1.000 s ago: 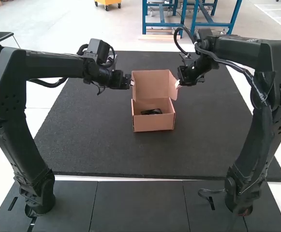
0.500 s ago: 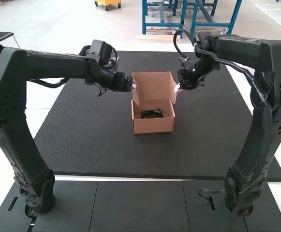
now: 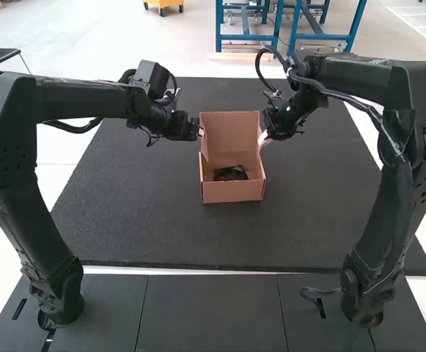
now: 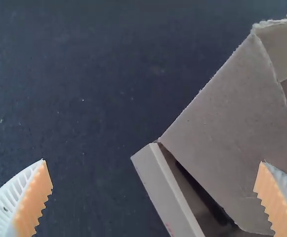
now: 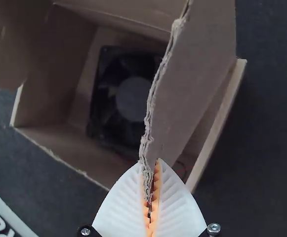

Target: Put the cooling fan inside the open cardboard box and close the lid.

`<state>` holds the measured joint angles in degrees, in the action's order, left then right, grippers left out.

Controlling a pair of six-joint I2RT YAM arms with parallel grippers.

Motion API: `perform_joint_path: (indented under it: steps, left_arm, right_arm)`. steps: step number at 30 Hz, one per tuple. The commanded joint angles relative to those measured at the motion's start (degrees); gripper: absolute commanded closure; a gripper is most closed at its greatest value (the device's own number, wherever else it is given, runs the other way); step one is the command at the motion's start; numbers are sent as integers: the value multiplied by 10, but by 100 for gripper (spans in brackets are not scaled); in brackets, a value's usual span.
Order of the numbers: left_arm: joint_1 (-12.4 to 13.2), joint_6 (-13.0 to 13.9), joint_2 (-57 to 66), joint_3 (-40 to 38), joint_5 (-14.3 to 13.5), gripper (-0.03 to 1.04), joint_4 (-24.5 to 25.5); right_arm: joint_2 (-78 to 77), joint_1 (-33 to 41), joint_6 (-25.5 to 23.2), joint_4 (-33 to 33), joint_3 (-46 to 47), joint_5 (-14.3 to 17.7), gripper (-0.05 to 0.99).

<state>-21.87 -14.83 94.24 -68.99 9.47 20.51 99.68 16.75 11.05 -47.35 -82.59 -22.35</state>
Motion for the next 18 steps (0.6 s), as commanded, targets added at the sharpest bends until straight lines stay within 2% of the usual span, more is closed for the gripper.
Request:
perform_joint_path:
  steps: [1,18]
  left_arm:
    - [-7,5,-31,0,7,4,-6]
    - [-7,4,-41,12,7,4,-9]
  right_arm:
    - [-21,14,-6,-4,-1,-22,95]
    - [-37,18,4,-20,35,-14,95]
